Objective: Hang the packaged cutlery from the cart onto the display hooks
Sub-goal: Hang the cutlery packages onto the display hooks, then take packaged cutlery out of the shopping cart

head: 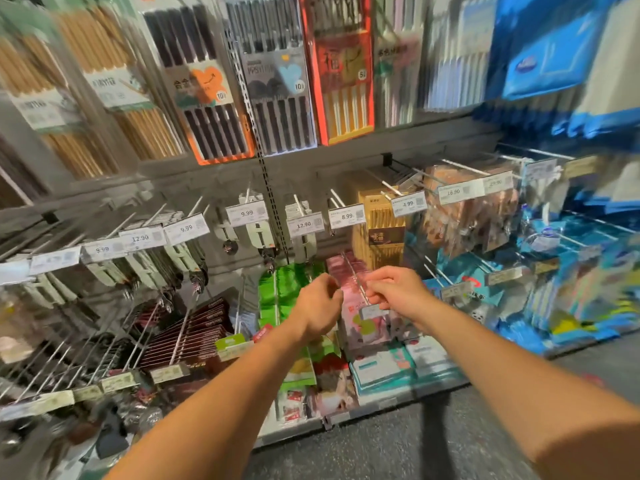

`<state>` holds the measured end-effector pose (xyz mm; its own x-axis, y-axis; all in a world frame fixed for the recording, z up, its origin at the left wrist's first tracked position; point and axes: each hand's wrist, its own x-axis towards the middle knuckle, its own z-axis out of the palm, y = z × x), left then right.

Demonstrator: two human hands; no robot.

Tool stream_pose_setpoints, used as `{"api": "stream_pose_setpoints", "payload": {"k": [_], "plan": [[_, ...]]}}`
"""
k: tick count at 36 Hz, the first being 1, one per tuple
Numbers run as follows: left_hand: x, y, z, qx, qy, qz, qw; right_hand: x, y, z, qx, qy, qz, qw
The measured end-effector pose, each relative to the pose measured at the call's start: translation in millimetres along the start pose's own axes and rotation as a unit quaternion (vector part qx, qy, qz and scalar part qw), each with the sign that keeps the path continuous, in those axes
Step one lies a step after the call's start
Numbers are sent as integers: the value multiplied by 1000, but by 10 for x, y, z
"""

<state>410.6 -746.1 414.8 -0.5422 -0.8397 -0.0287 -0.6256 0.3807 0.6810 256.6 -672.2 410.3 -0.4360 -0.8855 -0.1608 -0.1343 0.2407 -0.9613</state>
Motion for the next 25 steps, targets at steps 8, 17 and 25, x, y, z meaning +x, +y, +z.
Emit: {"api": "stream_pose_setpoints", "payload": {"k": [8, 17, 25], "plan": [[-889, 199, 346, -18, -92, 48, 994, -1121, 318, -192, -4, 11, 47, 999], [-1467, 983, 1121, -63, -179, 113, 975, -2187, 737, -1099, -3, 120, 79, 990], [-2096, 1949, 2251, -101, -307, 164, 932, -3290, 1230, -2153, 29, 225, 110, 968]]}}
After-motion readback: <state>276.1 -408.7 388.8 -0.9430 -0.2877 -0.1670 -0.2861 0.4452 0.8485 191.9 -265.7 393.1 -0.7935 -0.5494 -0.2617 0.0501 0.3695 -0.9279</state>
